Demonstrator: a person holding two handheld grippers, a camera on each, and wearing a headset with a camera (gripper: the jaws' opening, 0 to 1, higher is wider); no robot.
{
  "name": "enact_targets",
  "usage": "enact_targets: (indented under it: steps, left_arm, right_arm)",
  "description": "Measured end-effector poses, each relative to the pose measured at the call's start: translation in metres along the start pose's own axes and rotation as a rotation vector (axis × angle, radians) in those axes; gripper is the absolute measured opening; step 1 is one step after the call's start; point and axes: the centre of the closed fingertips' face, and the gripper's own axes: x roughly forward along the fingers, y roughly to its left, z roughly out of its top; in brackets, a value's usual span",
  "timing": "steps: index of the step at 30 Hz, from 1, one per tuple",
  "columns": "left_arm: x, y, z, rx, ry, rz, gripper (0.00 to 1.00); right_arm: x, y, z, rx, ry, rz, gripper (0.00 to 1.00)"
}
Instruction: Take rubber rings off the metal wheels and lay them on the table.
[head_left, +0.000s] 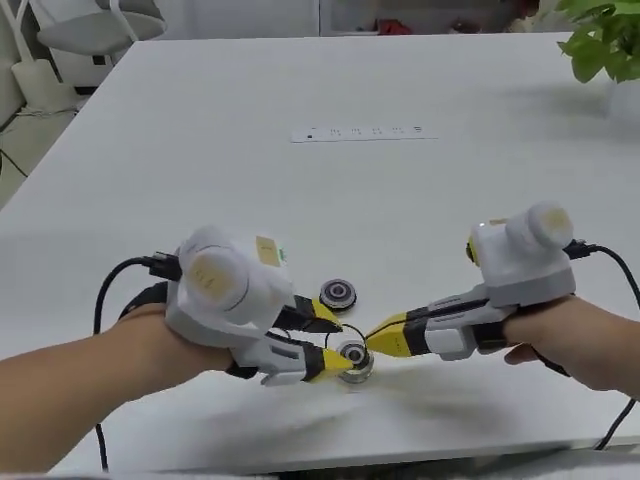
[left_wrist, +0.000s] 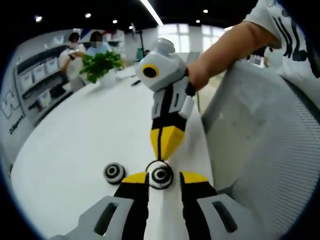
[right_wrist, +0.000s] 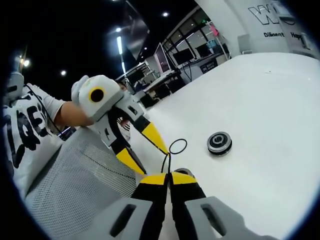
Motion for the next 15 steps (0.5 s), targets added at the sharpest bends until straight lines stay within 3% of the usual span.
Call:
enact_targets:
  steps: [3,6,10,15]
  left_arm:
    - [-0.014,0.000,0.000,-0.004,-0.016,0.005,0.33]
    - [-0.024,0.004,0.001,-0.017,-0.030,0.031,0.34]
    - [-0.043,0.013,0.005,-0.069,-0.082,0.088,0.37]
    - [-0.056,0.017,0.000,-0.087,-0.090,0.138,0.43]
  right_arm:
    - [-0.002,0.002,0.004,-0.005,-0.004,-0.001,0.00]
    - [-0.003,0.004,0.009,-0.005,-0.014,-0.001,0.00]
    - [-0.001,0.009,0.018,-0.014,-0.030,0.000,0.00]
    - [0.004,0.015,0.026,-0.022,-0.041,0.004,0.00]
